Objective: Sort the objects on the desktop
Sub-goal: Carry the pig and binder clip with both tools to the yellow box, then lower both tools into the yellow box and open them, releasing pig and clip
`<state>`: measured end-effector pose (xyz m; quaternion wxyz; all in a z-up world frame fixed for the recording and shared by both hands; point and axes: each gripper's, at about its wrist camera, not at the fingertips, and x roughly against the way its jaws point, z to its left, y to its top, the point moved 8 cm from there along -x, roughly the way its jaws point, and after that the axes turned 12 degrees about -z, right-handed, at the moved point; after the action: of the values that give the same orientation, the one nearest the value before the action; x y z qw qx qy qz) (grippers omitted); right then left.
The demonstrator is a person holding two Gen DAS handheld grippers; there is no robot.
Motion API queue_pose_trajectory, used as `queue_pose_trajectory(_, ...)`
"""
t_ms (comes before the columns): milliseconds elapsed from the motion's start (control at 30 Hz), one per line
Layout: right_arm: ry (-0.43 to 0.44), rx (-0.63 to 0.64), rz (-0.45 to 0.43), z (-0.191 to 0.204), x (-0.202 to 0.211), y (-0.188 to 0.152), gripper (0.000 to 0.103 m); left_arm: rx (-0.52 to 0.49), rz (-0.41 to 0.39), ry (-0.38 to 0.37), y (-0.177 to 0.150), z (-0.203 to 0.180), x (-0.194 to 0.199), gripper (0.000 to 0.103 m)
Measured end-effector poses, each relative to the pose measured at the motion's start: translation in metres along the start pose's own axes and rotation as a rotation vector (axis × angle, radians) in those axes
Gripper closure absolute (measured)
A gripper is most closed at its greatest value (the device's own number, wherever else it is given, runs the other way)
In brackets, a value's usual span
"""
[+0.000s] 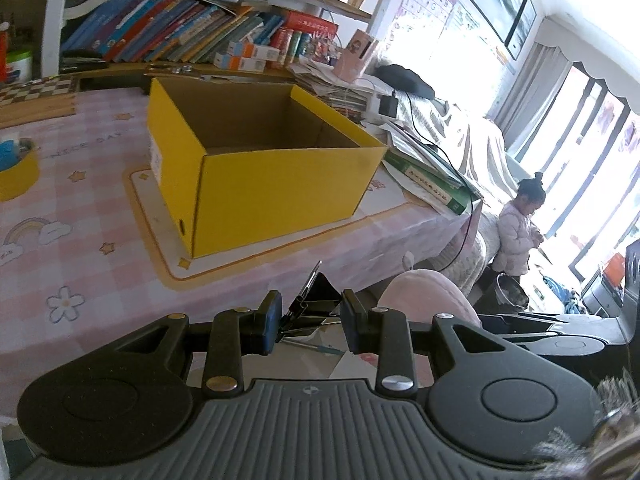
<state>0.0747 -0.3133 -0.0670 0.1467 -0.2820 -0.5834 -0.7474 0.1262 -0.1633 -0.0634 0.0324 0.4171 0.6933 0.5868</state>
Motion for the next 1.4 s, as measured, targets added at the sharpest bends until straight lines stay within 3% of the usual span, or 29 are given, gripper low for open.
queue_pose_trajectory(167,0.004,-0.009,-0.014,-0.010,-0.009,0.016,0.036,-0.013,-0.032,-0.015,0.013,-0.009,-0.008,0.073)
queue_pose_trajectory(400,0.032,0.020,-0.069,-0.020,-0.023,0.055,0.036,-0.048,-0.138,-0.037,0.053,-0.025,-0.016,0.073)
queue_pose_trajectory(600,0.093,0.071,-0.121,-0.019,-0.034,0.096,0.036,-0.050,-0.232,-0.007,0.093,-0.027,-0.030,0.073)
queue_pose_trajectory(800,0.164,0.132,-0.177,-0.011,-0.048,0.135,0.036,-0.077,-0.261,0.063,0.118,-0.013,-0.054,0.073)
queue_pose_trajectory(1033,0.214,0.206,-0.225,-0.001,-0.077,0.172,0.036,-0.121,-0.234,0.160,0.129,0.012,-0.093,0.073)
queue_pose_trajectory(1400,0.290,0.328,-0.175,0.022,-0.136,0.181,0.036,-0.168,-0.044,0.239,0.100,0.039,-0.147,0.073)
